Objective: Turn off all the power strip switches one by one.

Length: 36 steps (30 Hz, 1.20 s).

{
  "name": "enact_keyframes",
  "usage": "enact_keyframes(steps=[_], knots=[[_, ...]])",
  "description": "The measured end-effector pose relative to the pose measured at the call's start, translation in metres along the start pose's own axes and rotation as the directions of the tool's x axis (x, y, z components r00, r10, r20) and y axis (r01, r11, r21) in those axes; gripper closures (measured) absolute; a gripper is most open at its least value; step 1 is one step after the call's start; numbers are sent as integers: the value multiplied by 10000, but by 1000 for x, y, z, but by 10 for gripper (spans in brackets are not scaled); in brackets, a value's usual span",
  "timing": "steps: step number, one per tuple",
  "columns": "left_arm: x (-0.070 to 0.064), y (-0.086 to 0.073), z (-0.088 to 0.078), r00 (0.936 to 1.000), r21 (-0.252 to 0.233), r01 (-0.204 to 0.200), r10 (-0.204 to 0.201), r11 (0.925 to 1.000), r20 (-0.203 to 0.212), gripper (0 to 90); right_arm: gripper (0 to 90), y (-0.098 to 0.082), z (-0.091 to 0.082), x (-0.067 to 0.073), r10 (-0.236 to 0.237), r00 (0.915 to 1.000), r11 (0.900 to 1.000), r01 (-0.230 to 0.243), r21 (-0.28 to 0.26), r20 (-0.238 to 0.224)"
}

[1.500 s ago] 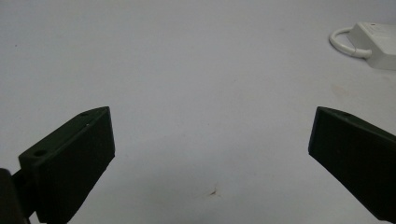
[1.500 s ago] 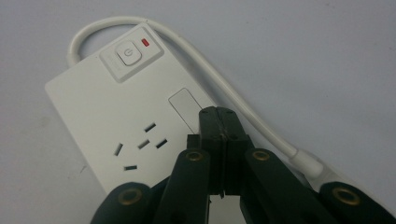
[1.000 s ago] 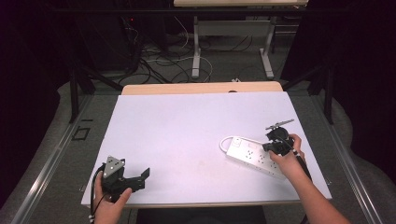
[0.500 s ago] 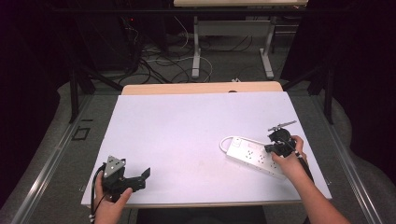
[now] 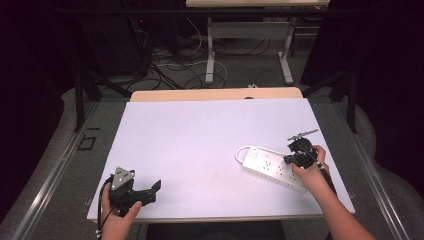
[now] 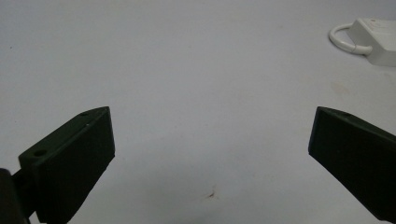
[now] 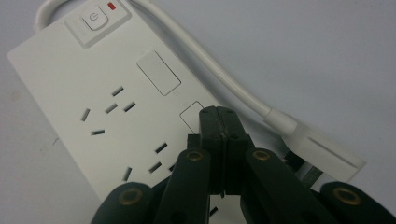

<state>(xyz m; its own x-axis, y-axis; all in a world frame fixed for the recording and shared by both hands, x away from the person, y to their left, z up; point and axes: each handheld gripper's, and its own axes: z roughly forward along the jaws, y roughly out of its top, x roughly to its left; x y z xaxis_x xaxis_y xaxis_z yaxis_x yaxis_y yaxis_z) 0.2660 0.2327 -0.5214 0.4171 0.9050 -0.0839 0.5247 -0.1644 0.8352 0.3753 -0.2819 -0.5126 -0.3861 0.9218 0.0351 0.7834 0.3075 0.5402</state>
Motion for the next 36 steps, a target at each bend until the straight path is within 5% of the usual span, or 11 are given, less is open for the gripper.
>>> enact_keyframes(steps=[36], knots=[[-1,0,1,10000,-23,6,-6,10000,-53,4,900,-7,2,-6,224,9997,9990,-228,-386,-121]])
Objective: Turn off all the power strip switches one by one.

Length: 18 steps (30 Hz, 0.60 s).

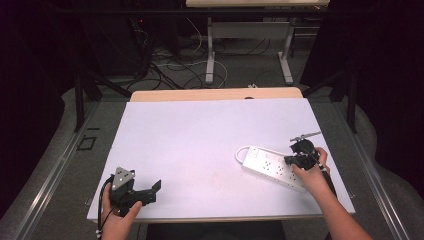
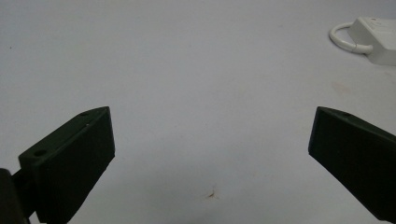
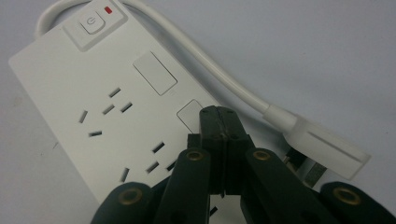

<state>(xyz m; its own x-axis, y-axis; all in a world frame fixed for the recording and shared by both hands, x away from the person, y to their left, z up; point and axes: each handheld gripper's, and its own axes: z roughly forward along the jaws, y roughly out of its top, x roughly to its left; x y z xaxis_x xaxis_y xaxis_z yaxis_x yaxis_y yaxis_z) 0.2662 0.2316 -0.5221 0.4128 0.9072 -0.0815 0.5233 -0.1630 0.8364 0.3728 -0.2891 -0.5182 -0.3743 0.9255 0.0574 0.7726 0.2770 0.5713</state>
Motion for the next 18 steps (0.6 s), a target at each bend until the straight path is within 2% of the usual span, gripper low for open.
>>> enact_keyframes(steps=[7,9,10,18], knots=[[1,0,0,10000,-69,18,-18,10000,53,4,900,2,0,2,-59,10000,10000,59,80,67],[1,1,0,10000,-37,31,-31,10000,42,4,900,2,0,2,-203,9998,9997,202,102,86],[0,0,0,10000,-73,44,-44,10000,47,4,900,2,1,2,-178,9998,9998,178,-46,45],[0,1,1,10000,-19,22,-22,10000,49,4,900,4,-11,6,-379,9993,9992,380,-154,37]])
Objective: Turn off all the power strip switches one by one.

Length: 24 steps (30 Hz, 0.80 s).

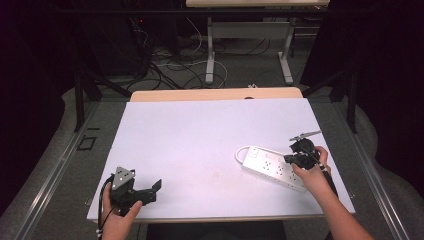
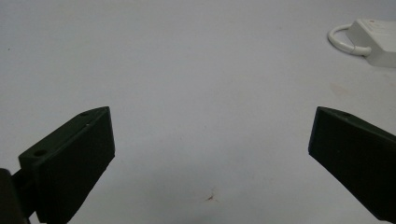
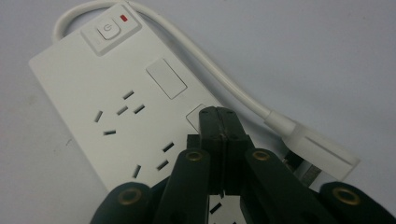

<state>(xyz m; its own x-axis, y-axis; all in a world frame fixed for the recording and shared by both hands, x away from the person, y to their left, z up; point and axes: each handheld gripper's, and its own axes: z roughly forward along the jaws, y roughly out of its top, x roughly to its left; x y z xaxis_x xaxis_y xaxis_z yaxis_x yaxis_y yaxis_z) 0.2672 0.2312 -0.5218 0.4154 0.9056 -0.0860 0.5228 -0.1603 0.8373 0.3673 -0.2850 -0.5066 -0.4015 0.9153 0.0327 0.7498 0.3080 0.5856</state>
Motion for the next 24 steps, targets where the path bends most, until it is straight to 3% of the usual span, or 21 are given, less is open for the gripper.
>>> enact_keyframes(steps=[11,24], knots=[[0,0,0,10000,-49,52,-52,10000,18,4,900,-8,-13,-4,-91,9998,9999,92,-61,175],[0,0,0,10000,-45,47,-47,10000,12,4,900,-25,-16,-25,452,9979,9988,-461,180,465]])
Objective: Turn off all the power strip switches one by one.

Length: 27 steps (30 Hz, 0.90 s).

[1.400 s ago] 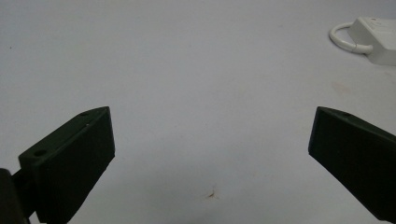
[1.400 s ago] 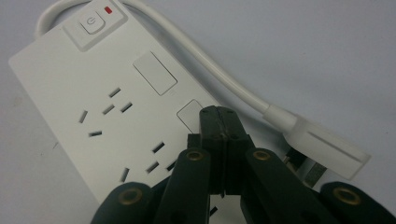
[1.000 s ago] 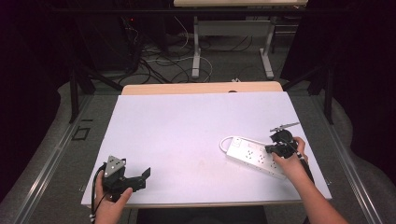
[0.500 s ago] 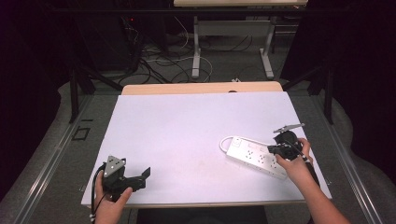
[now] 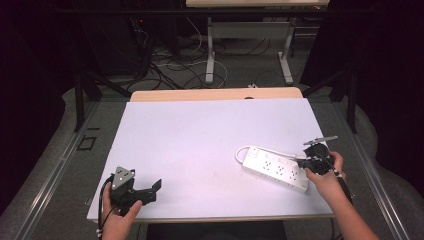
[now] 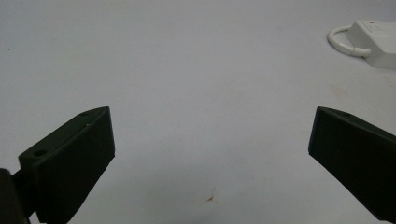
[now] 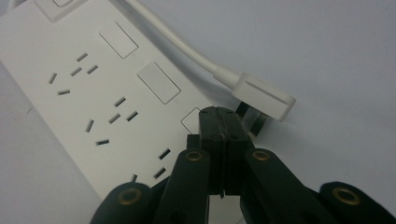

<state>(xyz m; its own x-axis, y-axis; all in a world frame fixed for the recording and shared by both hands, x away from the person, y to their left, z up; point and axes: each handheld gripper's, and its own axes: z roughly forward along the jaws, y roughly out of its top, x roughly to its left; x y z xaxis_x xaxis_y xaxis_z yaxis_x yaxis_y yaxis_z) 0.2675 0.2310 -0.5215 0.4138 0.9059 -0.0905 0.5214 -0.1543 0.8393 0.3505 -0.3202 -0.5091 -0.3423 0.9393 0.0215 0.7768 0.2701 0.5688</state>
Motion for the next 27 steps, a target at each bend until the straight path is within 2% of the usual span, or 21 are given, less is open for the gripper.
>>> enact_keyframes(steps=[1,2,14,22,27], knots=[[0,0,0,10000,-2,2,-2,10000,-3,4,900,0,-2,-2,-15,10000,9999,15,149,-11],[0,0,0,10000,3,-2,2,10000,-3,5,900,-1,0,-2,77,10000,10000,-77,-6,2],[0,0,0,10000,19,-50,50,10000,-21,4,900,-3,3,-2,77,10000,10000,-77,41,32],[0,0,0,10000,16,-69,69,10000,-32,4,900,-2,4,0,248,9997,9997,-248,81,-3],[0,0,0,10000,0,-65,65,10000,-25,4,900,-2,4,-2,132,9999,9999,-131,54,-64]])
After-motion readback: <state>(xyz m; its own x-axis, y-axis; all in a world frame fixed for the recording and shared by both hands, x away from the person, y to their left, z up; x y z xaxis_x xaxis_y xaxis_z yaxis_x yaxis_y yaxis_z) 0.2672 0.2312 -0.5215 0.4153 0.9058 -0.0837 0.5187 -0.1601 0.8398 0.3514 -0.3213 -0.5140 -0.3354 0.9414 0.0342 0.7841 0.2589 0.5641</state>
